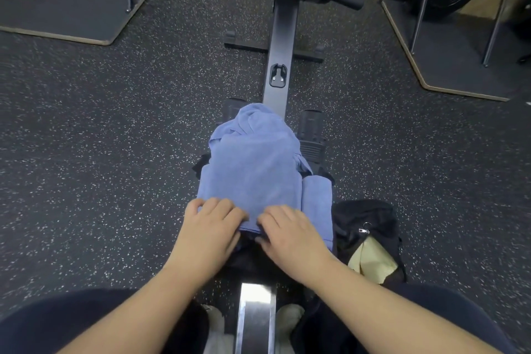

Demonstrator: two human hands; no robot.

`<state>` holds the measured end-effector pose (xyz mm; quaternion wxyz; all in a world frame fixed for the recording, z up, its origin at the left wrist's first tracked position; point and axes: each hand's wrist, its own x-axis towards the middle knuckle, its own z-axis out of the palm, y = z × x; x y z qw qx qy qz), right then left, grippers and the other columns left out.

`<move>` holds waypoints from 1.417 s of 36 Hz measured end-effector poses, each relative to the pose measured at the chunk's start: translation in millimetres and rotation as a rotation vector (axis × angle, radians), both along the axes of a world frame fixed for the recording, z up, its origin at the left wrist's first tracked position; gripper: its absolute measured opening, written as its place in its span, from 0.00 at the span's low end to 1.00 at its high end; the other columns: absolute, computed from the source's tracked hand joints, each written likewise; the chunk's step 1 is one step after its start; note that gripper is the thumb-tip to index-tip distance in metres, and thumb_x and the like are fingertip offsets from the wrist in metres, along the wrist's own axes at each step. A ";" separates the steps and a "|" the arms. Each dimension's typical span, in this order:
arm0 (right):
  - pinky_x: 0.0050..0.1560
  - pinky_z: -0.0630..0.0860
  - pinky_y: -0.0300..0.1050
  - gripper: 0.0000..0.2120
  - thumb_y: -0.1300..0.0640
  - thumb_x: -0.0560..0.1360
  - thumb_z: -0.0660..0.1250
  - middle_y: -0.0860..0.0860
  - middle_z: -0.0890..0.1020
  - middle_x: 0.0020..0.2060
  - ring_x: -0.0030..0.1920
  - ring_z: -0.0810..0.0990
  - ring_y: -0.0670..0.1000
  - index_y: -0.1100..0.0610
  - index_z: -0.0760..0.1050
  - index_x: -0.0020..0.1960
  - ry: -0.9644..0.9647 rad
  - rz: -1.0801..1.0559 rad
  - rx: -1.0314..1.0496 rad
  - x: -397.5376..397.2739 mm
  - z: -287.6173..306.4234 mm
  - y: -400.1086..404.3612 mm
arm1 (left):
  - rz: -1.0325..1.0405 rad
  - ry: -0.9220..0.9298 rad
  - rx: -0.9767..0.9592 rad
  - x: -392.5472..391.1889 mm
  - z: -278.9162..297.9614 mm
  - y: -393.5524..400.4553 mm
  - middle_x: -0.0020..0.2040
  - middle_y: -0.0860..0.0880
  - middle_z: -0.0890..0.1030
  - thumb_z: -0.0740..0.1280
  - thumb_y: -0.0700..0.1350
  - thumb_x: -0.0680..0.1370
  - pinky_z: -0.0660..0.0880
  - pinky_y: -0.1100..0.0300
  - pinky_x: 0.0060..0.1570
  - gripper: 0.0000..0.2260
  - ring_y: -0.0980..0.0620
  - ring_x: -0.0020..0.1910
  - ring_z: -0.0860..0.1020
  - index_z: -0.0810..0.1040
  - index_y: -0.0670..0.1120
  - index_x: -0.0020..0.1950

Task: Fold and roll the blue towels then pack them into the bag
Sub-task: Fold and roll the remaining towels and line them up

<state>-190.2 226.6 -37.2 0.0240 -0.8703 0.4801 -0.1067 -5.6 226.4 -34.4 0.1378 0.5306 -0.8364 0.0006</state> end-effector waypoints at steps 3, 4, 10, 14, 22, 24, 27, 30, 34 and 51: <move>0.34 0.71 0.46 0.09 0.60 0.64 0.70 0.50 0.74 0.37 0.36 0.74 0.54 0.55 0.74 0.42 0.038 -0.013 -0.057 -3.3 -4.0 -2.2 | 0.003 0.019 -0.019 1.8 1.8 -0.3 0.39 0.52 0.76 0.58 0.47 0.70 0.64 0.53 0.48 0.11 0.46 0.39 0.77 0.79 0.52 0.44; 0.34 0.71 0.45 0.07 0.62 0.64 0.67 0.50 0.74 0.37 0.36 0.74 0.54 0.55 0.73 0.42 0.056 -0.011 -0.067 -5.7 -4.5 -2.8 | 0.005 0.009 -0.028 2.7 1.3 -1.2 0.38 0.52 0.76 0.59 0.46 0.70 0.63 0.53 0.48 0.10 0.47 0.38 0.77 0.79 0.52 0.44; 0.38 0.69 0.38 0.22 0.64 0.52 0.77 0.48 0.76 0.37 0.37 0.76 0.51 0.54 0.75 0.43 0.121 -0.055 0.055 -24.0 4.1 -1.2 | 0.085 -0.070 0.092 15.7 1.7 -3.5 0.35 0.54 0.75 0.79 0.36 0.55 0.62 0.54 0.45 0.19 0.48 0.36 0.74 0.78 0.51 0.39; 0.43 0.66 0.39 0.17 0.58 0.61 0.75 0.46 0.77 0.39 0.39 0.79 0.50 0.52 0.73 0.46 0.083 -0.105 0.118 -37.7 2.6 -4.8 | 0.137 0.023 0.174 31.2 0.8 -9.2 0.35 0.57 0.78 0.75 0.43 0.66 0.56 0.57 0.42 0.10 0.51 0.39 0.75 0.79 0.55 0.41; 0.48 0.60 0.35 0.10 0.57 0.80 0.60 0.53 0.79 0.47 0.52 0.75 0.56 0.60 0.78 0.54 -0.124 -0.164 0.291 -32.9 11.6 -13.3 | 0.336 0.263 0.483 35.9 11.8 -21.7 0.51 0.55 0.76 0.63 0.51 0.80 0.66 0.50 0.59 0.08 0.49 0.58 0.70 0.81 0.55 0.54; 0.48 0.57 0.33 0.11 0.57 0.82 0.58 0.50 0.76 0.48 0.54 0.72 0.53 0.60 0.76 0.57 -0.119 -0.157 0.309 -33.1 10.5 -14.1 | 0.369 0.270 0.533 35.9 8.3 -22.5 0.49 0.54 0.75 0.61 0.50 0.81 0.66 0.51 0.58 0.08 0.49 0.57 0.69 0.80 0.53 0.54; 0.48 0.56 0.31 0.11 0.57 0.83 0.56 0.45 0.70 0.46 0.53 0.69 0.49 0.58 0.75 0.58 -0.147 -0.182 0.337 -34.8 5.3 -16.9 | 0.381 0.291 0.541 34.0 5.7 -22.2 0.48 0.55 0.75 0.60 0.50 0.82 0.68 0.50 0.57 0.07 0.49 0.55 0.69 0.77 0.55 0.50; 0.48 0.57 0.32 0.11 0.56 0.83 0.55 0.44 0.70 0.47 0.55 0.70 0.50 0.57 0.74 0.58 -0.167 -0.231 0.377 -31.1 1.9 -18.5 | 0.422 0.338 0.489 31.9 5.0 -22.4 0.43 0.56 0.74 0.60 0.48 0.82 0.67 0.51 0.55 0.04 0.50 0.53 0.69 0.74 0.54 0.49; 0.45 0.58 0.35 0.08 0.54 0.82 0.58 0.45 0.71 0.47 0.54 0.69 0.48 0.55 0.72 0.57 -0.255 -0.334 0.400 -27.7 5.7 -18.9 | 0.447 0.295 0.404 28.2 4.6 -24.1 0.41 0.54 0.75 0.62 0.49 0.81 0.67 0.53 0.49 0.04 0.48 0.51 0.70 0.75 0.51 0.51; 0.33 0.73 0.47 0.08 0.64 0.64 0.58 0.49 0.72 0.40 0.40 0.69 0.51 0.55 0.72 0.40 -0.190 -0.102 0.073 -14.6 -13.7 -24.2 | 0.112 0.097 0.024 4.6 -14.5 -28.6 0.37 0.50 0.74 0.56 0.45 0.64 0.62 0.56 0.36 0.09 0.49 0.40 0.64 0.75 0.49 0.37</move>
